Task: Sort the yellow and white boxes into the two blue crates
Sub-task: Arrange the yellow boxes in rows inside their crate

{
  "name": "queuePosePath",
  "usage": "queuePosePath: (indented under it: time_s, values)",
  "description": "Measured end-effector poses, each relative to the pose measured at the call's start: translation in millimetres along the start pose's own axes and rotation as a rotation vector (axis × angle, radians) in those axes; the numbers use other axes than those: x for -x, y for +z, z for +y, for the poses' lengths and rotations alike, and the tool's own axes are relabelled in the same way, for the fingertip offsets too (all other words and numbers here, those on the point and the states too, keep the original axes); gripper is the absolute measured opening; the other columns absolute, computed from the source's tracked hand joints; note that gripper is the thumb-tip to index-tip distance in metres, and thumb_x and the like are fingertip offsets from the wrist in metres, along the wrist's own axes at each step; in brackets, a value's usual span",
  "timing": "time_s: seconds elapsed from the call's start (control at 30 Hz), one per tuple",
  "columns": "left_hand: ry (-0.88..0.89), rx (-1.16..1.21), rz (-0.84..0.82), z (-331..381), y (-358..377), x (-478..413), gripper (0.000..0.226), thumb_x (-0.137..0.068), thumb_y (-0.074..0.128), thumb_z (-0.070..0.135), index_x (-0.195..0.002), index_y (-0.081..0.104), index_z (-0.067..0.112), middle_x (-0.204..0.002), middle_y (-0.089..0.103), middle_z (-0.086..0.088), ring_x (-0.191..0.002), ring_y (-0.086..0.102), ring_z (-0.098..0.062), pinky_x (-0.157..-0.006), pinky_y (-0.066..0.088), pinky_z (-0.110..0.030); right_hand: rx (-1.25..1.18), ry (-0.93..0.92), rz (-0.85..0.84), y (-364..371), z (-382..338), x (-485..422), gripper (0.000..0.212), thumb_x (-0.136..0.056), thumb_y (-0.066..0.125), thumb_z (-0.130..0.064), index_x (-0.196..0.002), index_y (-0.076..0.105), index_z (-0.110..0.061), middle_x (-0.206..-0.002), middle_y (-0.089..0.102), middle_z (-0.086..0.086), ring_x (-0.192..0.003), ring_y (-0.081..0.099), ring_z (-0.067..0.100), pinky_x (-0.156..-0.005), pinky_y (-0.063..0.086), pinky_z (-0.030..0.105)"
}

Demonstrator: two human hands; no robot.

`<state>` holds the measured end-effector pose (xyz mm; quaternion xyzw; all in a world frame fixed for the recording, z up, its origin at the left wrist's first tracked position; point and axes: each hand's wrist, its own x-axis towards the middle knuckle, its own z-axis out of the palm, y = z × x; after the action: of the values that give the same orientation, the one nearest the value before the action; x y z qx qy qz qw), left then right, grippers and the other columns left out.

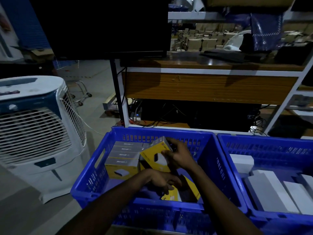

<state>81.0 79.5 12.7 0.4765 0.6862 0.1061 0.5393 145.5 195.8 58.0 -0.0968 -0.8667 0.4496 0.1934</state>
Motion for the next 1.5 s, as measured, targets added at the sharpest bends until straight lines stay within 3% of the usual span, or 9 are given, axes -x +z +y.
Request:
queuePosePath:
  time_s: [0.13,0.3,0.43,0.67,0.9,1.0,1.07,1.33,1.5]
  values:
    - [0.021,-0.093,0.028,-2.1,-5.5,3.4,0.066,-0.09,0.05,-0.013,-0.15,0.032,0.01,-0.158,0.027,-0.006,-0.145,0.027,-0.021,-0.102,0.036,-0.028,0.14,0.015,-0.159,4.4,4.6,1.8,0.06,-0.085,0.073,-0.023,-0.139,0.049,-0.013,-0.139,0.055,0.006,-0.124,0.053,0.022,-0.091,0.044,0.023]
    - [-0.042,-0.229,0.068,-9.7,-7.1,8.0,0.06,-0.092,0.054,-0.006,-0.148,0.036,0.007,-0.156,0.034,-0.009,-0.142,0.034,-0.024,-0.105,0.033,-0.026,0.346,0.009,-0.282,7.9,12.6,2.0,0.065,-0.083,0.075,-0.023,-0.141,0.047,-0.013,-0.142,0.053,0.007,-0.128,0.052,0.023,-0.102,0.045,0.033]
    - [-0.128,-0.3,0.164,-20.7,-18.6,21.1,0.051,-0.094,0.06,0.015,-0.143,0.047,0.013,-0.152,0.04,-0.007,-0.134,0.042,-0.029,-0.109,0.037,-0.041,0.514,0.02,-0.356,9.9,16.9,1.0,0.066,-0.081,0.076,-0.023,-0.14,0.049,-0.015,-0.142,0.054,0.005,-0.129,0.051,0.022,-0.104,0.043,0.033]
    - [-0.174,-0.26,0.291,-36.9,-24.6,35.9,0.047,-0.094,0.059,0.029,-0.138,0.054,0.013,-0.145,0.05,-0.006,-0.126,0.05,-0.028,-0.107,0.04,-0.042,0.613,0.097,-0.378,17.5,23.2,-1.0,0.061,-0.073,0.081,-0.02,-0.129,0.056,-0.025,-0.125,0.056,0.006,-0.112,0.058,0.026,-0.09,0.051,0.035]
    - [-0.277,-0.296,0.24,-42.1,-18.9,37.2,0.053,-0.095,0.057,0.038,-0.139,0.051,0.01,-0.14,0.052,-0.012,-0.114,0.055,-0.031,-0.1,0.046,-0.046,0.631,0.453,-0.406,-4.9,30.7,1.4,0.053,-0.078,0.073,-0.015,-0.124,0.048,-0.016,-0.125,0.056,0.015,-0.106,0.06,0.032,-0.081,0.053,0.04]
    - [-0.296,-0.288,0.226,-43.0,-18.6,38.0,0.054,-0.094,0.058,0.04,-0.14,0.05,0.013,-0.143,0.05,-0.011,-0.122,0.052,-0.034,-0.103,0.044,-0.049,0.646,0.539,-0.442,-8.1,33.7,6.0,0.02,-0.083,0.07,-0.023,-0.091,0.053,-0.015,-0.11,0.065,0.014,-0.094,0.065,0.028,-0.069,0.051,0.035]
    - [-0.298,-0.281,0.219,-43.2,-18.5,37.7,0.054,-0.094,0.058,0.04,-0.14,0.049,0.013,-0.145,0.048,-0.01,-0.124,0.051,-0.034,-0.103,0.043,-0.049,0.643,0.582,-0.437,-8.7,34.6,7.6,0.024,-0.086,0.068,-0.028,-0.072,0.051,-0.018,-0.09,0.066,0.01,-0.08,0.066,0.023,-0.062,0.048,0.033]
    - [-0.231,-0.261,0.322,-41.3,-20.8,33.3,0.046,-0.093,0.062,0.028,-0.134,0.057,0.006,-0.141,0.053,-0.013,-0.124,0.052,-0.032,-0.104,0.043,-0.042,0.701,0.587,-0.467,-4.0,28.4,8.9,0.016,-0.087,0.067,-0.028,-0.085,0.062,-0.013,-0.096,0.069,0.008,-0.082,0.066,0.019,-0.08,0.057,0.035]
    - [-0.224,-0.254,0.412,-40.1,-20.7,32.2,0.048,-0.09,0.067,0.026,-0.133,0.058,0.007,-0.142,0.053,-0.011,-0.127,0.051,-0.03,-0.102,0.044,-0.037,0.571,0.446,-0.696,0.9,23.5,10.0,0.024,-0.086,0.07,-0.035,-0.088,0.069,-0.011,-0.084,0.066,0.005,-0.075,0.06,0.017,-0.059,0.043,0.024]
